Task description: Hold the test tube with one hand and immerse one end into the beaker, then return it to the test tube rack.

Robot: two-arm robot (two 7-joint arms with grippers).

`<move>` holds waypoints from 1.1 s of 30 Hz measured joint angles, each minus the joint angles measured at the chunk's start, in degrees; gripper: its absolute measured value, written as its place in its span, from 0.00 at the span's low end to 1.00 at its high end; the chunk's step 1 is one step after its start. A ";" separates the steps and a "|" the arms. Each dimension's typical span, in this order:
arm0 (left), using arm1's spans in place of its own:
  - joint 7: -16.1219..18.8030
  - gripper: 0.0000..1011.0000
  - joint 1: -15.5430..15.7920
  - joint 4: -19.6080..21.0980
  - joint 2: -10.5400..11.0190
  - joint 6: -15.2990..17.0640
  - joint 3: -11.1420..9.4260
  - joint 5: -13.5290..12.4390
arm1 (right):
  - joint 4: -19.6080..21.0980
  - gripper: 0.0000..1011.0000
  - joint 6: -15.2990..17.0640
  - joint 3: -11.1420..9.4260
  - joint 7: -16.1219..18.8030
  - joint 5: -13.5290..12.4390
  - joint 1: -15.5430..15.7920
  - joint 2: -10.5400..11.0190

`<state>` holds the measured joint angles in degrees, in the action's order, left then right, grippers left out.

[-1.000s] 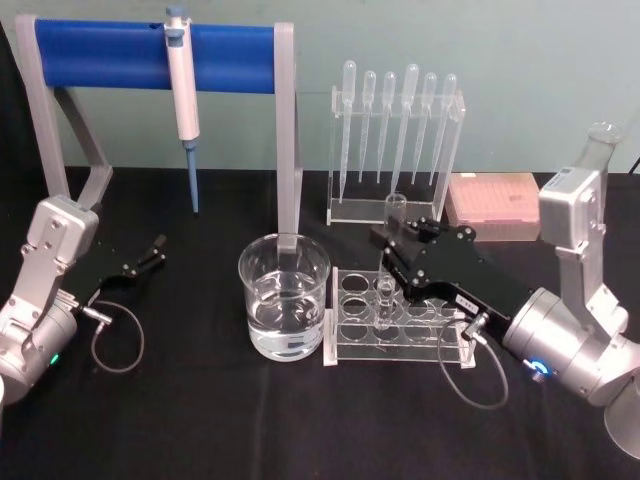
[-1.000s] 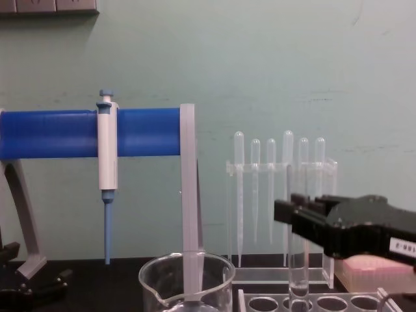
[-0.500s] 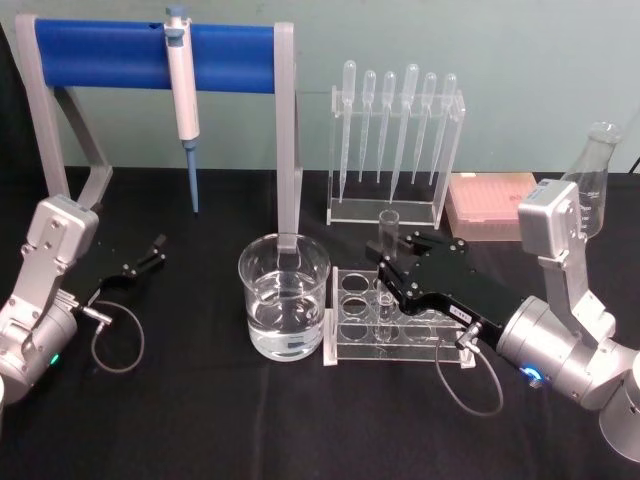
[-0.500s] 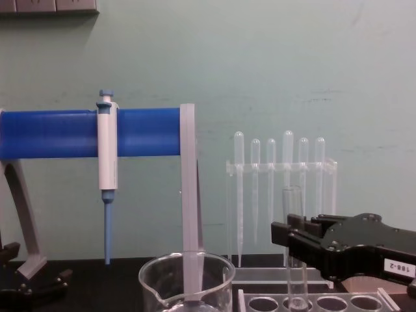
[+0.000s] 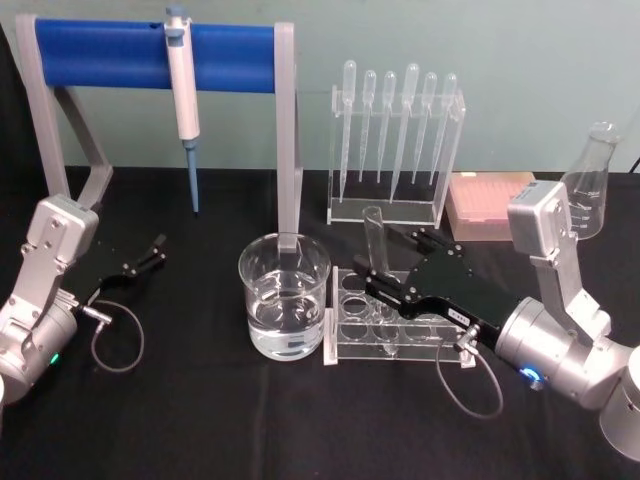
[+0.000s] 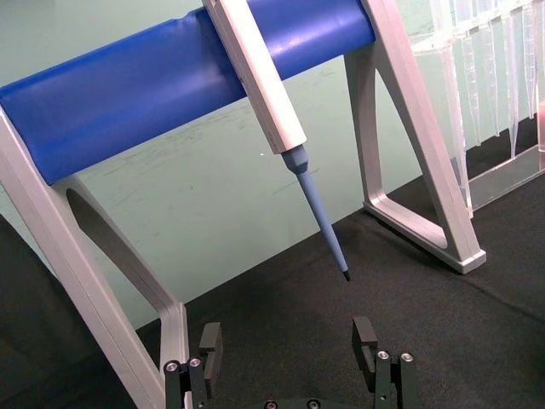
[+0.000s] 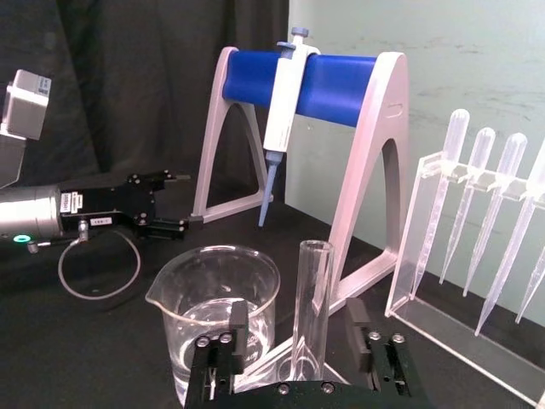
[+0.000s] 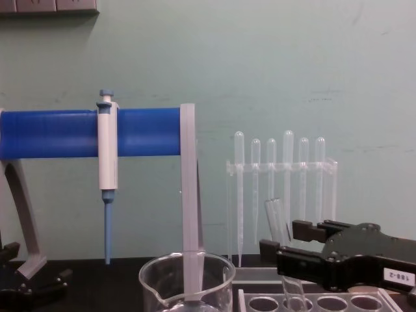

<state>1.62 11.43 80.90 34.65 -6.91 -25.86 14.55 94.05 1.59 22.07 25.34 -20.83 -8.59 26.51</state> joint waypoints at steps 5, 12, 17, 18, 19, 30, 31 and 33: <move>0.00 0.99 0.00 0.00 0.00 0.00 0.00 0.00 | 2.49 0.81 0.26 -0.82 -0.98 -0.04 2.34 0.80; 0.00 0.99 0.00 0.00 0.00 0.00 0.00 0.00 | 8.98 0.99 0.17 -3.46 -4.28 0.47 9.78 2.82; 0.00 0.99 0.00 0.00 0.00 0.00 0.00 0.00 | 10.79 0.99 -0.79 -6.42 -7.09 0.84 14.19 3.04; 0.00 0.99 0.00 0.00 0.00 0.00 0.00 0.00 | 10.79 0.99 -1.13 -7.01 -7.61 0.90 14.78 2.93; 0.00 0.99 0.00 0.00 0.00 0.00 0.00 0.00 | 10.76 0.99 -1.51 -7.60 -8.08 1.02 15.30 2.77; 0.00 0.99 0.00 0.00 0.00 0.00 0.00 0.00 | 3.15 0.99 -6.62 -12.81 -17.12 6.17 14.65 -2.68; 0.00 0.99 0.00 0.00 0.00 0.00 0.00 0.00 | 2.37 0.99 -6.90 -12.94 -17.63 6.55 14.28 -3.14; 0.00 0.99 0.00 0.00 0.00 0.00 0.00 0.00 | 0.12 0.99 -7.76 -13.20 -18.99 7.67 13.23 -4.46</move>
<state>1.62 11.43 80.90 34.64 -6.91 -25.86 14.55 94.17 -6.16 8.86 6.35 -13.17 4.63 22.05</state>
